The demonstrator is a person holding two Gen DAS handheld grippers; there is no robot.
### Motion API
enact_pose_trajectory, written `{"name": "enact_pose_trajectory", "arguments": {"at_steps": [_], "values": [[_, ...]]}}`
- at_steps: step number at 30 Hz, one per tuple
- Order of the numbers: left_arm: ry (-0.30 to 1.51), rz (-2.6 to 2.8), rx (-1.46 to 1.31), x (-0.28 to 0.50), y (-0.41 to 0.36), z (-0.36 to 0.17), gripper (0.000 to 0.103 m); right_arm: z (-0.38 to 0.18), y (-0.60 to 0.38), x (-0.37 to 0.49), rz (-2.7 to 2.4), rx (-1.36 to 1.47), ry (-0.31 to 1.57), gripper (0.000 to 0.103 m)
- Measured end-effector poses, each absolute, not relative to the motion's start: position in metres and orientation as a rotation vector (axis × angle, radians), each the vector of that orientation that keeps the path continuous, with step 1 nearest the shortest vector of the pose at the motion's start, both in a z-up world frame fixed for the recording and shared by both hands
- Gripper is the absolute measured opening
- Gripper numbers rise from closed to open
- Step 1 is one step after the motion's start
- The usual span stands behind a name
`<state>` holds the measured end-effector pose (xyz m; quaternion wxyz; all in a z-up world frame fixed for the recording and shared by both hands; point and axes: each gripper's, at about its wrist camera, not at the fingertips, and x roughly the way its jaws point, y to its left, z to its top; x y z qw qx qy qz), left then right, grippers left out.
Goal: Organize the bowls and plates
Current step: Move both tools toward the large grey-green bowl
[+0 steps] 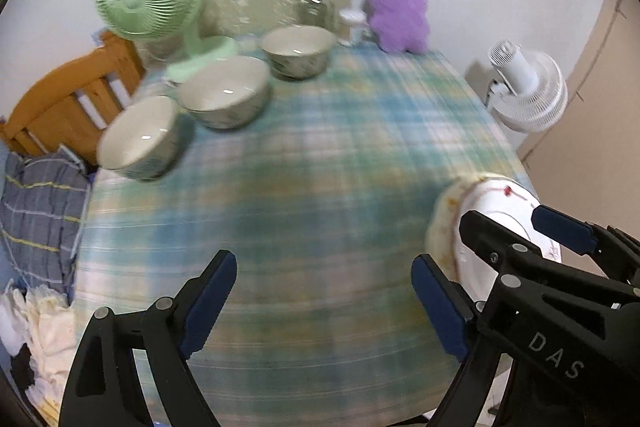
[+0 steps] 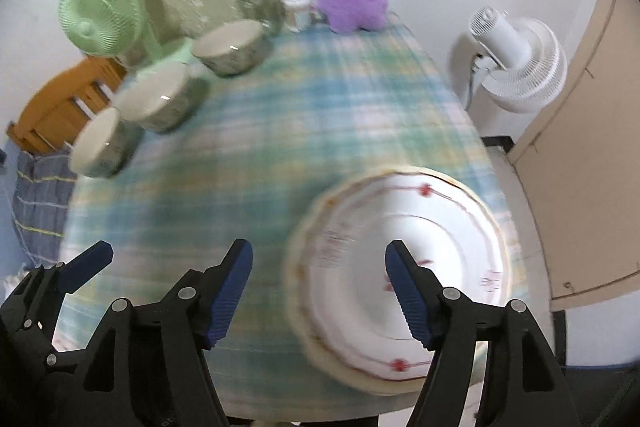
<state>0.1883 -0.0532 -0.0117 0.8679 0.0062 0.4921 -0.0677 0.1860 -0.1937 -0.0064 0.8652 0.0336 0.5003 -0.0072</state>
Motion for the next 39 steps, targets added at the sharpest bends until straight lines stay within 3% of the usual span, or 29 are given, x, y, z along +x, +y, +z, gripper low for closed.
{"name": "enact_pose_trajectory", "arguments": {"at_steps": [16, 39], "values": [[0.989, 0.043, -0.039, 0.202, 0.038, -0.001, 0.09, 0.008, -0.102, 0.212, 0.122, 0.014, 0.991, 0.077], [0.953, 0.008, 0.035, 0.322, 0.172, -0.028, 0.09, -0.013, 0.043, 0.326, 0.042, 0.037, 0.966, 0.081]]}}
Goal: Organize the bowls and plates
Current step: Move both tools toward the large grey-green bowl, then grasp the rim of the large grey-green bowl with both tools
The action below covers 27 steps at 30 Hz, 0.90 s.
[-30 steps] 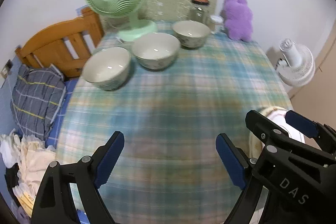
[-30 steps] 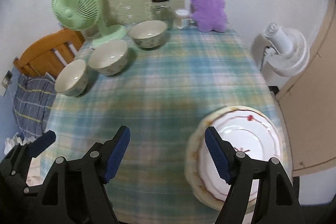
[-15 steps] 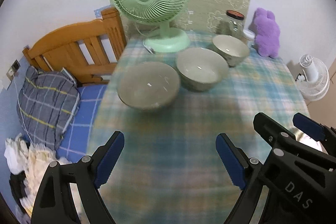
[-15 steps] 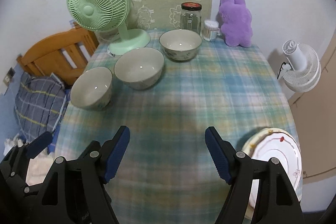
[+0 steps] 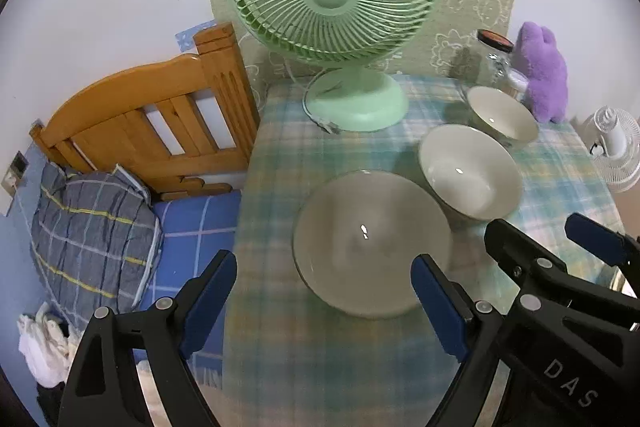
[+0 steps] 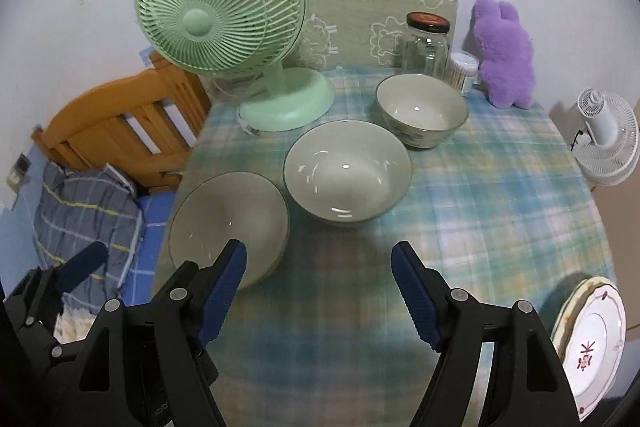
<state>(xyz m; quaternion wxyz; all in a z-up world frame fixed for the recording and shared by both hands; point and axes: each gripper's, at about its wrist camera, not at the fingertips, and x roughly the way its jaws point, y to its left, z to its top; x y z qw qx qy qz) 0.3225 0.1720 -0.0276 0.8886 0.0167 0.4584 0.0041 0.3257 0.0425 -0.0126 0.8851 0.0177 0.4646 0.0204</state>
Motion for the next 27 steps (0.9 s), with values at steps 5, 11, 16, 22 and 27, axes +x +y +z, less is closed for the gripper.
{"name": "enact_pose_trajectory", "arguments": {"at_steps": [5, 11, 16, 22, 27], "values": [[0.963, -0.007, 0.037, 0.345, 0.182, -0.041, 0.09, -0.023, 0.054, 0.345, 0.004, 0.061, 0.964, 0.082], [1.023, -0.043, -0.005, 0.363, 0.187, -0.066, 0.086, -0.044, 0.065, 0.364, -0.04, 0.04, 1.012, 0.082], [1.062, -0.068, -0.009, 0.371, 0.187, -0.083, 0.078, -0.062, 0.072, 0.375, -0.029, 0.044, 1.056, 0.076], [1.094, -0.107, -0.029, 0.378, 0.188, -0.095, 0.063, -0.077, 0.085, 0.383, 0.006, 0.037, 1.088, 0.058], [1.106, -0.099, -0.026, 0.384, 0.189, -0.101, 0.047, -0.083, 0.088, 0.39, 0.005, 0.045, 1.099, 0.037]]}}
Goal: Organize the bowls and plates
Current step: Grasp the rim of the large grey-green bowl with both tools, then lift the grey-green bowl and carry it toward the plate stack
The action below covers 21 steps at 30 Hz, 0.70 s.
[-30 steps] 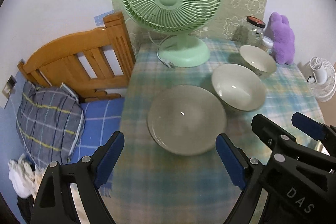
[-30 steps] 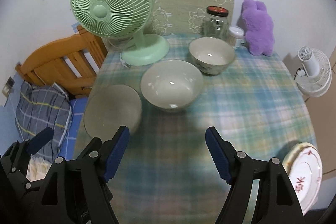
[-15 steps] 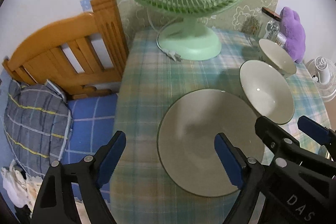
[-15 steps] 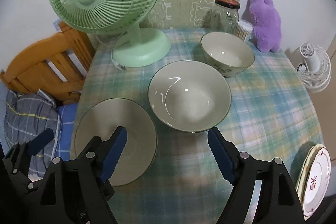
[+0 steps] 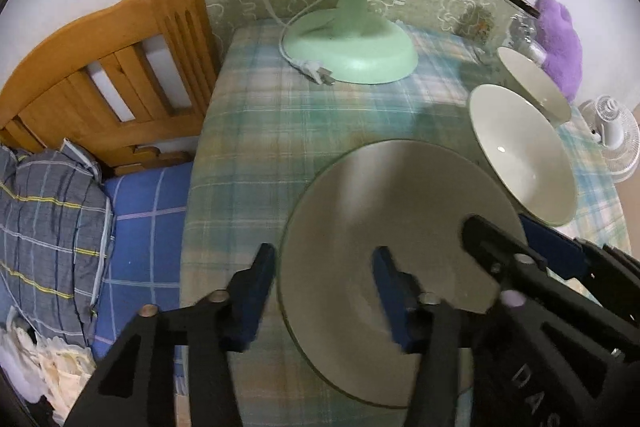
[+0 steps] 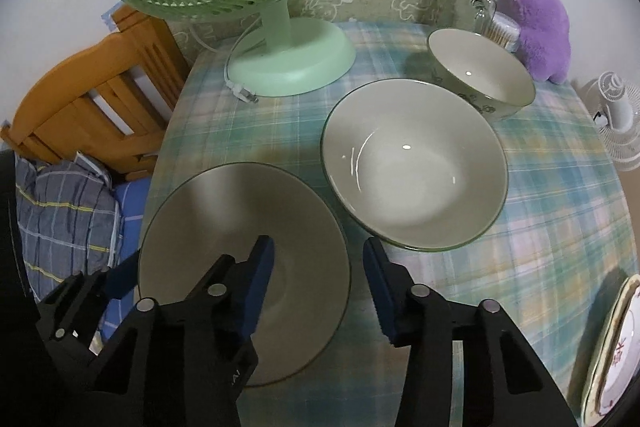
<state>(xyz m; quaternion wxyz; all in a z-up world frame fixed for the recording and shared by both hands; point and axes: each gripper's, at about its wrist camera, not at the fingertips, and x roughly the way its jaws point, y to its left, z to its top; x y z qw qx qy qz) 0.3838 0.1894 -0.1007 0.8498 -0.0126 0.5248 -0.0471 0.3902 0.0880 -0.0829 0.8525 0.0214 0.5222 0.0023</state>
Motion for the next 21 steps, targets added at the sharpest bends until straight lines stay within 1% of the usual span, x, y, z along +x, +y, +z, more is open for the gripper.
{"name": "enact_pose_trajectory", "arguments": {"at_steps": [1, 3, 7, 9, 12, 21], "values": [[1.112, -0.096, -0.03, 0.386, 0.191, -0.102, 0.047, -0.084, 0.089, 0.391, 0.001, 0.039, 1.106, 0.034], [1.121, -0.101, -0.038, 0.387, 0.191, -0.105, 0.043, -0.086, 0.088, 0.394, -0.003, 0.043, 1.112, 0.033], [1.133, -0.122, -0.045, 0.389, 0.19, -0.107, 0.032, -0.087, 0.089, 0.397, -0.026, 0.02, 1.112, 0.026], [1.133, -0.114, -0.039, 0.389, 0.188, -0.106, 0.031, -0.087, 0.088, 0.397, -0.034, 0.015, 1.113, 0.02], [1.134, -0.103, -0.025, 0.387, 0.186, -0.106, 0.03, -0.086, 0.086, 0.397, -0.04, 0.011, 1.121, 0.017], [1.133, -0.101, 0.0, 0.367, 0.182, -0.098, 0.03, -0.081, 0.083, 0.38, -0.037, 0.013, 1.13, 0.017]]}}
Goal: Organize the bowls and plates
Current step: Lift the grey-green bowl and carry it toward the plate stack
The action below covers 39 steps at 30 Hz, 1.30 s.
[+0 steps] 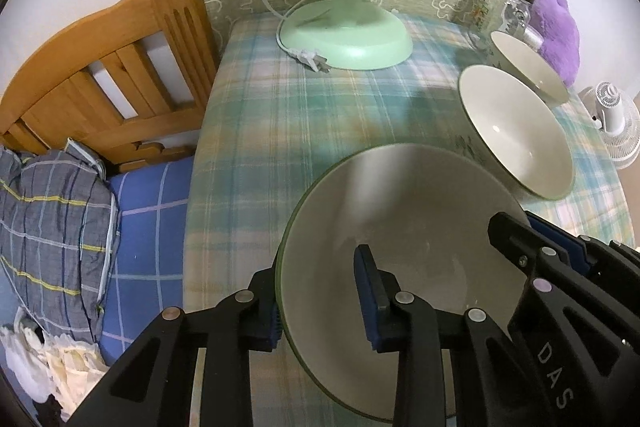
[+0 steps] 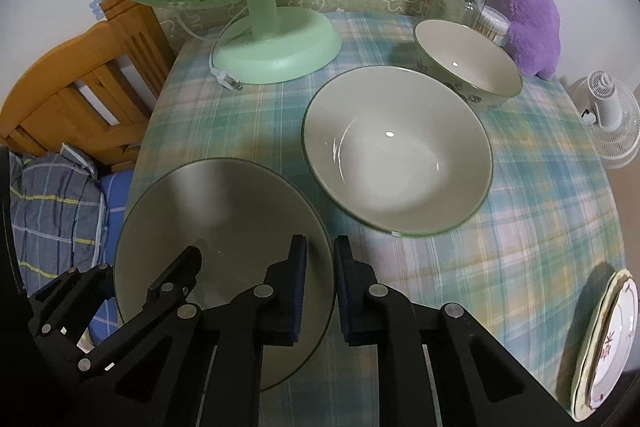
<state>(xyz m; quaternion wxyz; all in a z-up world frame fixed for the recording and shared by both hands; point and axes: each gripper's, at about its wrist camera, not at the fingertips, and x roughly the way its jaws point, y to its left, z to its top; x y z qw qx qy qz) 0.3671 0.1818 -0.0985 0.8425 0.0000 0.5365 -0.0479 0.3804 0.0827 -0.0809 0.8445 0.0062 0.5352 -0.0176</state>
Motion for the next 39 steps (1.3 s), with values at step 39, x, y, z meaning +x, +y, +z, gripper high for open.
{"name": "enact_pose_trajectory", "arguments": {"at_steps": [39], "values": [[1.194, -0.094, 0.028, 0.248, -0.013, -0.088, 0.03, -0.062, -0.115, 0.257, -0.015, 0.012, 1.201, 0.017]]}}
